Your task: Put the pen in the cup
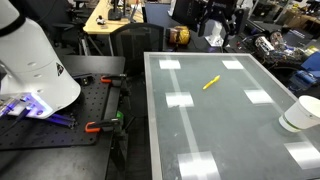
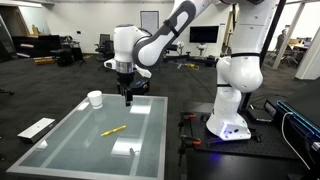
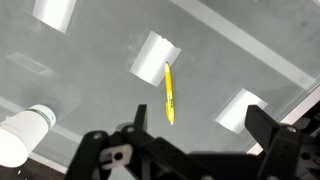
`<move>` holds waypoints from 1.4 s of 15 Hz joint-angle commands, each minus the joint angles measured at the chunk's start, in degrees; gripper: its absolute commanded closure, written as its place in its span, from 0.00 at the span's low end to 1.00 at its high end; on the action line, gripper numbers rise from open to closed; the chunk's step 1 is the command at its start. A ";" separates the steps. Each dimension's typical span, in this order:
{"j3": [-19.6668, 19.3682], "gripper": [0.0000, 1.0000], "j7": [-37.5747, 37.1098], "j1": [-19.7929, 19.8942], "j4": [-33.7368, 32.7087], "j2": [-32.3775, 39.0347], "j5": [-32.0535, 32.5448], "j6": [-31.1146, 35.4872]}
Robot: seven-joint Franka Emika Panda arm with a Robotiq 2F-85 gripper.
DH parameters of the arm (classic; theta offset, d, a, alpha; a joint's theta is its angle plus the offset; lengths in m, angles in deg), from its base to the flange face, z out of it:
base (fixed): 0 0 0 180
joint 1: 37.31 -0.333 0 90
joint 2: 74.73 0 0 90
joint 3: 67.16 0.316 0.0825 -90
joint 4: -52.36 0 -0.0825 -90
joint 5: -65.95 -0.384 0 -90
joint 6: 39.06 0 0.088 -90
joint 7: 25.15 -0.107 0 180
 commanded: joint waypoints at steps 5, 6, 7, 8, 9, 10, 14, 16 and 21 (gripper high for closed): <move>2.23 0.00 6.82 1.69 -8.85 14.46 -2.10 1.96; 2.59 0.00 6.84 1.94 -9.81 16.15 -2.02 1.74; 2.80 0.00 6.60 2.14 -10.62 17.65 -1.57 1.61; 3.05 0.00 6.31 2.27 -11.37 19.24 -1.31 1.42; 3.28 0.00 5.82 2.43 -11.86 20.49 -1.17 1.30; 3.31 0.00 4.32 2.39 -9.54 17.63 -0.65 1.08; 3.69 0.00 4.23 2.68 -11.29 20.71 -0.50 1.07; 3.70 0.00 4.23 2.68 -11.46 20.71 -0.51 1.07; 3.83 0.00 6.27 3.40 -13.13 23.00 0.50 3.35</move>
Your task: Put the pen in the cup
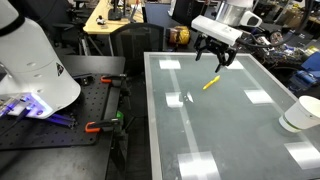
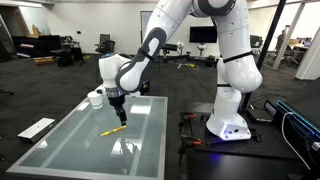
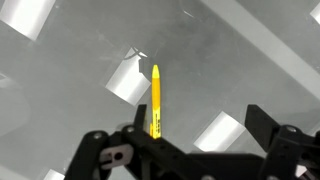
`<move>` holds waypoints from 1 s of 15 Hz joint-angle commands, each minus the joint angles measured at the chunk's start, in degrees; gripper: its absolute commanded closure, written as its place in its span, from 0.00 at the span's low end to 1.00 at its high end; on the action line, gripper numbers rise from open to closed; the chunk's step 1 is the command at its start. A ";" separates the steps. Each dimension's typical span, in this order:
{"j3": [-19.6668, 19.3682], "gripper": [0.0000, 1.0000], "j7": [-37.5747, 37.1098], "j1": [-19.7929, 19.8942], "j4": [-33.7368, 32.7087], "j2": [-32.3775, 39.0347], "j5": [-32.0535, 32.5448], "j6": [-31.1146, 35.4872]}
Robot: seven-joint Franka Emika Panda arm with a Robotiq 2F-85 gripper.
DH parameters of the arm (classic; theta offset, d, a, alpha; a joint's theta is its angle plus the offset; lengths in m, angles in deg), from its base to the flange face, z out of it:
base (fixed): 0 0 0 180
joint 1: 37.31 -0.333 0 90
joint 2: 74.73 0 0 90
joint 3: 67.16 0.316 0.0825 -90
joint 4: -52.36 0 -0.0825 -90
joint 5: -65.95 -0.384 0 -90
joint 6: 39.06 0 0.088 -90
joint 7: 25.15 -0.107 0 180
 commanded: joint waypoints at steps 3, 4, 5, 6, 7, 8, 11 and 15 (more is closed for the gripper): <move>1.63 0.00 3.53 2.83 -3.76 4.34 1.78 4.15; 1.88 0.00 4.43 3.29 -4.63 5.28 1.60 4.73; 2.31 0.00 5.69 3.95 -5.66 6.36 1.21 5.28; 2.72 0.00 6.54 4.55 -6.72 7.42 0.91 5.54; 3.31 0.00 7.60 5.27 -7.96 8.54 0.46 5.52; 3.77 0.00 8.35 5.90 -9.02 9.60 0.28 5.66; 5.00 0.00 9.63 7.10 -12.53 12.80 0.02 5.11; 6.04 0.06 9.58 7.83 -15.91 16.12 0.22 4.48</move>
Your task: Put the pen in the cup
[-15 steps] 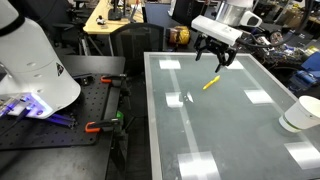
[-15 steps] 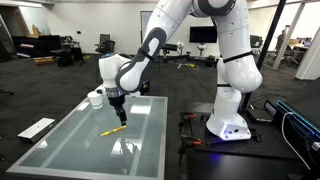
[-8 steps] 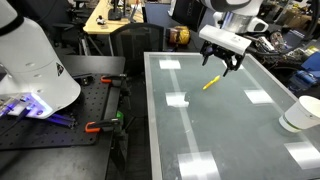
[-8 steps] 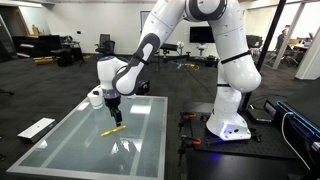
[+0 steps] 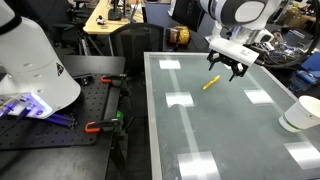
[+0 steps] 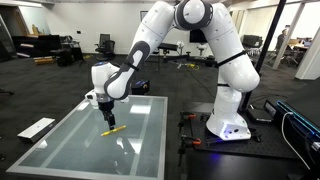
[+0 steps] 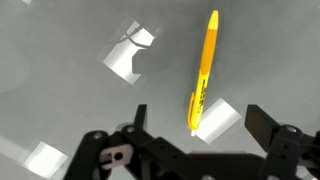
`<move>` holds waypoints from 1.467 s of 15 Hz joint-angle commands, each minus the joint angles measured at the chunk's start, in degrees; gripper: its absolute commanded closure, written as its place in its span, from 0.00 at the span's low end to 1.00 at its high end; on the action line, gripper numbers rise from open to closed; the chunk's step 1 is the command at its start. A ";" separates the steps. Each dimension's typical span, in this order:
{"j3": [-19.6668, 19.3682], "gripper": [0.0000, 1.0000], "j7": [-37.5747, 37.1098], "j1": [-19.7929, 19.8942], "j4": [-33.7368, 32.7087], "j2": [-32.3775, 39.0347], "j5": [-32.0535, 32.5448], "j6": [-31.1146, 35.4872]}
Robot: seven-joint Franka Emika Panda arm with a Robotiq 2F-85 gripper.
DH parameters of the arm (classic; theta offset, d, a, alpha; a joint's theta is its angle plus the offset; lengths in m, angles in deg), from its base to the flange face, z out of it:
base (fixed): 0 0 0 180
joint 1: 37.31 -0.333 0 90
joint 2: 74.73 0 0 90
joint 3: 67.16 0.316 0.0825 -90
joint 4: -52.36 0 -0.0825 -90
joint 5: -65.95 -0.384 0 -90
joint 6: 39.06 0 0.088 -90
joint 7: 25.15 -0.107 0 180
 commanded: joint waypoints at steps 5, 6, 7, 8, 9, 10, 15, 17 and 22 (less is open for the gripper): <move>2.39 0.39 1.51 1.76 -4.67 4.84 -0.42 -0.16; 2.60 0.40 1.57 1.95 -4.70 5.09 -0.48 -0.07; 2.76 0.37 1.57 2.11 -4.59 5.26 -0.51 0.09; 2.85 0.43 1.45 2.19 -4.49 5.39 -0.52 0.18; 2.96 0.62 1.53 2.31 -4.41 5.50 -0.56 0.21; 2.98 0.63 1.44 2.32 -4.35 5.59 -0.55 0.24; 3.38 0.99 1.27 2.44 -4.16 5.50 -0.85 -0.43; 5.12 0.96 2.26 3.68 -4.39 5.09 -2.65 -3.34; 5.92 0.96 -2.66 3.51 -2.68 2.24 -7.52 -6.24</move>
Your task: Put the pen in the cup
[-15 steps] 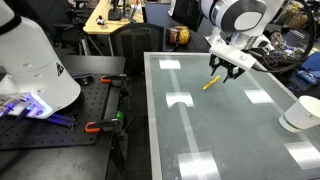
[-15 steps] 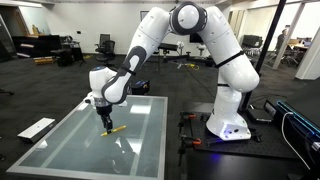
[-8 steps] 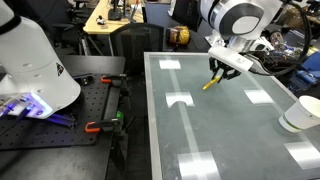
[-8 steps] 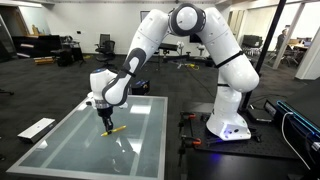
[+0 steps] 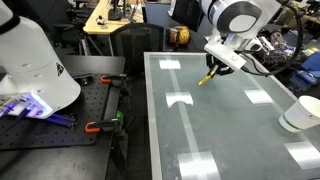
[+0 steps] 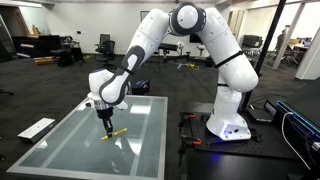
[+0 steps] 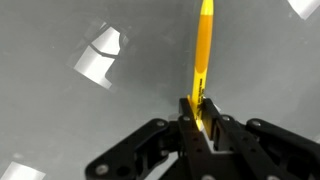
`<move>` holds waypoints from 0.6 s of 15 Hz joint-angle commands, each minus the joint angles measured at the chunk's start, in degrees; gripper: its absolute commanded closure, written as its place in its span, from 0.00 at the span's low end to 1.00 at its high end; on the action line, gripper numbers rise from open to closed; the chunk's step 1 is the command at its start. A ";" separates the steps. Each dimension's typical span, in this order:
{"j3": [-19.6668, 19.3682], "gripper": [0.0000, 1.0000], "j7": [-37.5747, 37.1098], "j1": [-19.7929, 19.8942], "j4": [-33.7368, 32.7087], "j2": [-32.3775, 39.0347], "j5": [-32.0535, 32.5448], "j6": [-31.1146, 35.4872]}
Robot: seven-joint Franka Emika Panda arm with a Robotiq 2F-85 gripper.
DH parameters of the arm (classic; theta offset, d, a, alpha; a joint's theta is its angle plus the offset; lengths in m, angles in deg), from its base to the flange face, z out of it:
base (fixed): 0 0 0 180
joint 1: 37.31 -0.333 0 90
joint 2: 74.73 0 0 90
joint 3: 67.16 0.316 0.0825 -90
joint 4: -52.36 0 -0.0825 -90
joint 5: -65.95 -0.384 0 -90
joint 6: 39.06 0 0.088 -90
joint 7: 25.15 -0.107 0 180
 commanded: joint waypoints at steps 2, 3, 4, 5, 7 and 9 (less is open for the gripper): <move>-0.24 0.96 -4.44 -0.05 2.04 -4.42 -3.43 -0.95; -0.45 0.96 -5.25 -0.13 2.22 -4.95 -3.64 -0.44; -1.03 0.96 -6.82 -0.51 2.45 -5.69 -3.27 0.07; -1.52 0.96 -7.99 -0.71 2.42 -6.33 -2.86 0.13; -2.48 0.96 -9.97 -0.96 1.95 -7.75 -2.52 -0.57; -3.84 0.96 -11.75 -1.34 1.21 -9.13 -1.90 -1.47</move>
